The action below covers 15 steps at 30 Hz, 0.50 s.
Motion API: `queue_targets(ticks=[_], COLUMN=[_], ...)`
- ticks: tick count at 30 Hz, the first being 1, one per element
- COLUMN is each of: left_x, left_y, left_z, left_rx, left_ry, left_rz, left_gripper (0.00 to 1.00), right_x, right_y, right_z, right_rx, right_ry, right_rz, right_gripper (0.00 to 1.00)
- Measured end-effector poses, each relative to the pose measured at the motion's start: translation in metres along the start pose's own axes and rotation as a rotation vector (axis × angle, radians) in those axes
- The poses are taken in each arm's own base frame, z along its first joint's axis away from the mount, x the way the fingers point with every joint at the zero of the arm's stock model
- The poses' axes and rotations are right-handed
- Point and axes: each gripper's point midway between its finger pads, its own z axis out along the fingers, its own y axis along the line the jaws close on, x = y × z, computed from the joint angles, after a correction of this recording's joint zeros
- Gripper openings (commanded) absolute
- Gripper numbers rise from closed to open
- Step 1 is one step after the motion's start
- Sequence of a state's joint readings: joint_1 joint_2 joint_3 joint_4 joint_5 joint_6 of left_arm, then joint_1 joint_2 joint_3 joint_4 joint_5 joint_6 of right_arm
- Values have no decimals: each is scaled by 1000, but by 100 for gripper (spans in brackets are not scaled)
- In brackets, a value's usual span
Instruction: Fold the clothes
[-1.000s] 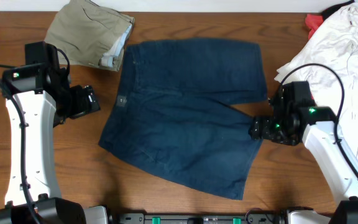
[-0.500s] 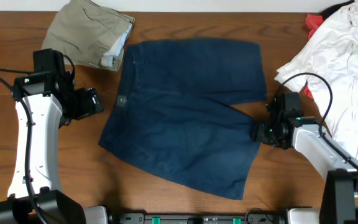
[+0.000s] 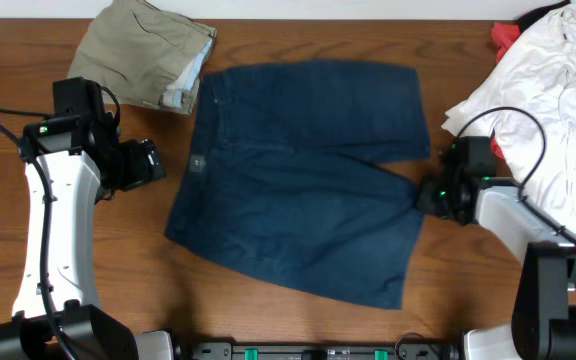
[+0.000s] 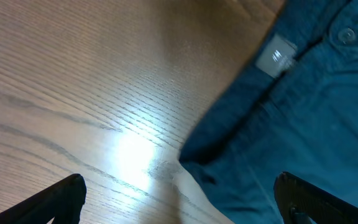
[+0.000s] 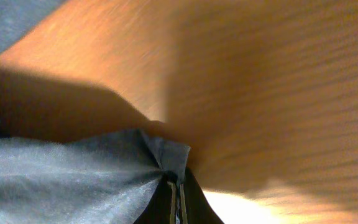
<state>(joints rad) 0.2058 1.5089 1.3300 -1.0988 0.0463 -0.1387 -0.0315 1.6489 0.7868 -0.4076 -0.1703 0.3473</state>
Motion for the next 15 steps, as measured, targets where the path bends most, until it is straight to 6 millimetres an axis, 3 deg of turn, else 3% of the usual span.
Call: queue_targets(ticks=[4, 9, 10, 11, 12, 13, 15], left_x=[0, -3, -4, -6, -8, -8, -7], left_y=[0, -1, -1, -1, -2, -2, -2], left_z=[0, 0, 0, 0, 0, 0, 0], left_rx=[0, 3, 4, 5, 6, 7, 7], left_ry=[-1, -13, -17, -24, -31, -34, -30], left_rz=[0, 0, 0, 0, 0, 0, 1], left_gripper=[98, 98, 98, 98, 98, 98, 98], right_x=[-34, -77, -83, -87, -90, -91, -90], right_y=[-15, -12, -10, -8, -6, -5, -3], right_z=[-11, -35, -39, -43, -47, -50, -58], right_rx=[16, 4, 2, -1, 0, 2, 6], right_ry=[-68, -158, -169, -175, -175, -168, -138], right_rz=[33, 13, 6, 3, -2, -8, -9], right_gripper=[1, 1, 14, 44, 82, 99, 99])
